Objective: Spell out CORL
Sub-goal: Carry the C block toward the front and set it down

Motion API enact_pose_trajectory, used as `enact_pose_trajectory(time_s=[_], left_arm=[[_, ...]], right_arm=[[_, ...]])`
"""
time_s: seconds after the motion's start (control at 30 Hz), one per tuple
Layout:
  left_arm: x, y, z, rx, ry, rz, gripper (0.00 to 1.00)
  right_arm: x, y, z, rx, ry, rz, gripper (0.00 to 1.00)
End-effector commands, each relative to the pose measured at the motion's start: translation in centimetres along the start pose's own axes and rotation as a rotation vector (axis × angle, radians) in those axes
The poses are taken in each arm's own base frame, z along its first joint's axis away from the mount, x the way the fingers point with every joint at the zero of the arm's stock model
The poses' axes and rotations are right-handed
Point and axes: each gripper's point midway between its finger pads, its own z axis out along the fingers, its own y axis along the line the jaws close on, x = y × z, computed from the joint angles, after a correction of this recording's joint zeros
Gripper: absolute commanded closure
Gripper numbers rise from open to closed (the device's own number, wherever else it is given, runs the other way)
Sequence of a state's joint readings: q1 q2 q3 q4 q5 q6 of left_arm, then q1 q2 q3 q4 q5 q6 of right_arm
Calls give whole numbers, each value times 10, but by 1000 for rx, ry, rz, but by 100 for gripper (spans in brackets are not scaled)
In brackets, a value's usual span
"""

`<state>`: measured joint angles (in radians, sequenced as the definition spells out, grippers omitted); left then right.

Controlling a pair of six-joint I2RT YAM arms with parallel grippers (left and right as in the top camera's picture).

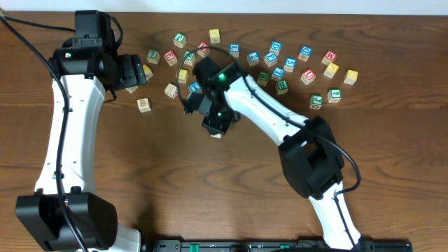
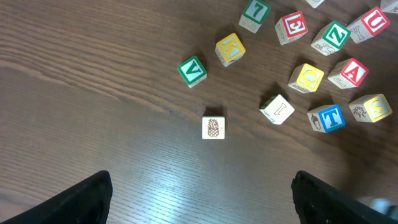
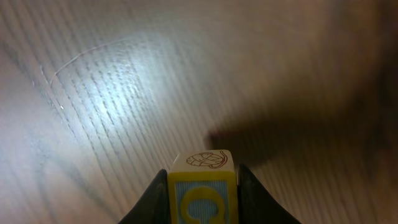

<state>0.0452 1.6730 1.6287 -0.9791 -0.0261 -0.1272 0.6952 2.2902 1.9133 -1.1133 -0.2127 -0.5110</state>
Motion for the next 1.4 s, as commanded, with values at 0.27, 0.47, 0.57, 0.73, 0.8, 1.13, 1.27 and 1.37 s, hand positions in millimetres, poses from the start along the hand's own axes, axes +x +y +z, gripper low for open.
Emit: enact_pose_trajectory(time_s=[0.27, 0.47, 0.57, 0.73, 0.8, 1.13, 1.27, 1.37], left_arm=[[-5, 2, -5, -7, -20, -6, 9], [-5, 3, -5, -7, -20, -6, 9], [-5, 3, -5, -7, -20, -6, 9], [-5, 2, -5, -7, -20, -6, 9], [-5, 3, -5, -7, -20, -6, 9], [-5, 3, -5, -7, -20, -6, 9], [-5, 3, -5, -7, -20, -6, 9], [-5, 3, -5, -7, -20, -6, 9]], right_arm=[[-2, 10, 21, -12, -5, -142, 99], [-1, 8, 21, 2, 0, -143, 86], [-1, 8, 21, 2, 1, -142, 73], [-1, 8, 21, 2, 1, -142, 65], [-1, 8, 21, 2, 1, -142, 65], [-19, 4, -8, 39, -65, -119, 66], [-36, 2, -51, 91, -166, -103, 66], [-42, -3, -82, 127, -237, -45, 59]])
